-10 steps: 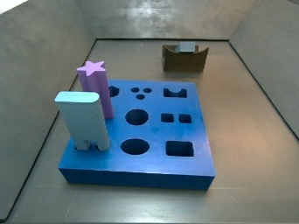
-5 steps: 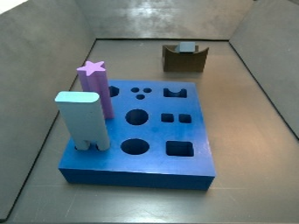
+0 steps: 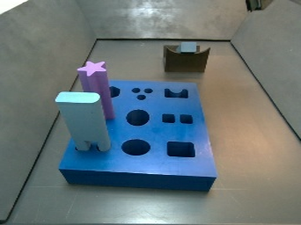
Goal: Pick up the rectangle object. Move up. Place the rectangle object on the fixture. Regrasp the rectangle object. Move to above the board. Insert the rectangle object.
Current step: Regrasp the rectangle object.
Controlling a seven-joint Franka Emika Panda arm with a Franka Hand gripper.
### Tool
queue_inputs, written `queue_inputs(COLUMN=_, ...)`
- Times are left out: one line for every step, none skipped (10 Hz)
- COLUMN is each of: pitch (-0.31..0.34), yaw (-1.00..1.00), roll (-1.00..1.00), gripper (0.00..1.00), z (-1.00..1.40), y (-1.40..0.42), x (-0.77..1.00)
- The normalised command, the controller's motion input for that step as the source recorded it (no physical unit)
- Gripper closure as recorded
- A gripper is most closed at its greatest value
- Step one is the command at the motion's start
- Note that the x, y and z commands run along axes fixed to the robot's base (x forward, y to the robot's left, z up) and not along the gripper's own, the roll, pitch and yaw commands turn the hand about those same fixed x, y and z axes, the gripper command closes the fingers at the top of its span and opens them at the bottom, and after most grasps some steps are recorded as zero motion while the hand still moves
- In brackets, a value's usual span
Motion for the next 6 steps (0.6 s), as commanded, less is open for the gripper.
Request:
queue_inputs(pitch=0.214, yaw=0.13, roll=0.86, gripper=0.00, z=-0.02, y=-0.05, x=0.09)
queue_inputs(pitch=0.193, yaw=0.15, roll=0.58, gripper=0.00, z=-0.02, y=-0.04, x=0.09)
queue_inputs(pitch=0.166, yaw=0.17, roll=0.43, gripper=0.00, z=-0.01, y=-0.04, x=0.08)
queue_inputs(pitch=0.108, yaw=0.28, roll=0.14, gripper=0.00, z=-1.00, y=0.07, x=0.03)
queue_inputs(pitch=0.089, yaw=0.28, roll=0.12, gripper=0.00, z=-1.00, y=0.07, x=0.03)
queue_inputs(pitch=-0.002, yaw=0.25, roll=0.10, gripper=0.00, z=-1.00, y=0.07, x=0.05)
